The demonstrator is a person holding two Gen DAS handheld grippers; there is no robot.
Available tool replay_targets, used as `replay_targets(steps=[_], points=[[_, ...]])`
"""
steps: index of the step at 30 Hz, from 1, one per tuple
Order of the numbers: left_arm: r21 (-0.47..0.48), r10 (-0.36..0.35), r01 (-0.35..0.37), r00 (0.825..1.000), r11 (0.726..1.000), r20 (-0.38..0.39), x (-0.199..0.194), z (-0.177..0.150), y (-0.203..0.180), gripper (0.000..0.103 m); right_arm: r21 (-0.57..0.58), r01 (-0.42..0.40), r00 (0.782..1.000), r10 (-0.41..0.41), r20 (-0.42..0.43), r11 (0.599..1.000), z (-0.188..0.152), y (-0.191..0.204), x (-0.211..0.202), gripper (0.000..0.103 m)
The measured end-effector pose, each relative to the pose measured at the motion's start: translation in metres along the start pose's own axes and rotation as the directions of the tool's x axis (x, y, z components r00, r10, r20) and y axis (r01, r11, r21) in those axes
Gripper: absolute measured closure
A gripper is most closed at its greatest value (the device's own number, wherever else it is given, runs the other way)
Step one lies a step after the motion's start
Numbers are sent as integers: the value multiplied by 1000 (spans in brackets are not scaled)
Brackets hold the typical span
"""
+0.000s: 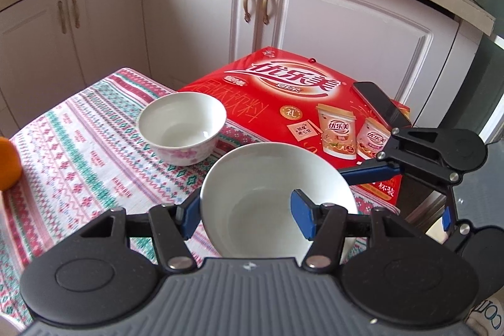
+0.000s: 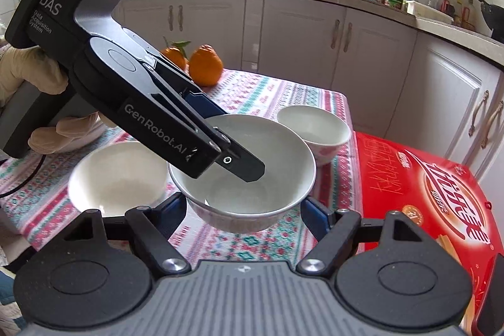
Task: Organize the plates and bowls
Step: 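Lift the held bowl off the table with the left gripper, then lower the held bowl into another white bowl and open the left gripper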
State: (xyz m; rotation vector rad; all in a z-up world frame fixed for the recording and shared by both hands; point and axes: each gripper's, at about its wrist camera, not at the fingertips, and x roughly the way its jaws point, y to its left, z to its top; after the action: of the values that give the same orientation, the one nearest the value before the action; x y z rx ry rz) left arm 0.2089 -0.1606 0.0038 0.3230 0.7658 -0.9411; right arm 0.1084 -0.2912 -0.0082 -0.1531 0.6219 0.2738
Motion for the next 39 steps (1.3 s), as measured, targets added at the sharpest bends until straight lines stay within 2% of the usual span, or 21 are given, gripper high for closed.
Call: replay_targets(steps=[21, 39], points=[[-104, 123, -119, 992, 987, 35, -64, -44, 23, 44, -110, -129, 991, 131, 11, 986, 23, 58, 2, 20], [-181, 116, -115, 993, 977, -6, -61, -80, 37, 44, -100, -209, 977, 203, -67, 973, 14, 76, 23, 20]])
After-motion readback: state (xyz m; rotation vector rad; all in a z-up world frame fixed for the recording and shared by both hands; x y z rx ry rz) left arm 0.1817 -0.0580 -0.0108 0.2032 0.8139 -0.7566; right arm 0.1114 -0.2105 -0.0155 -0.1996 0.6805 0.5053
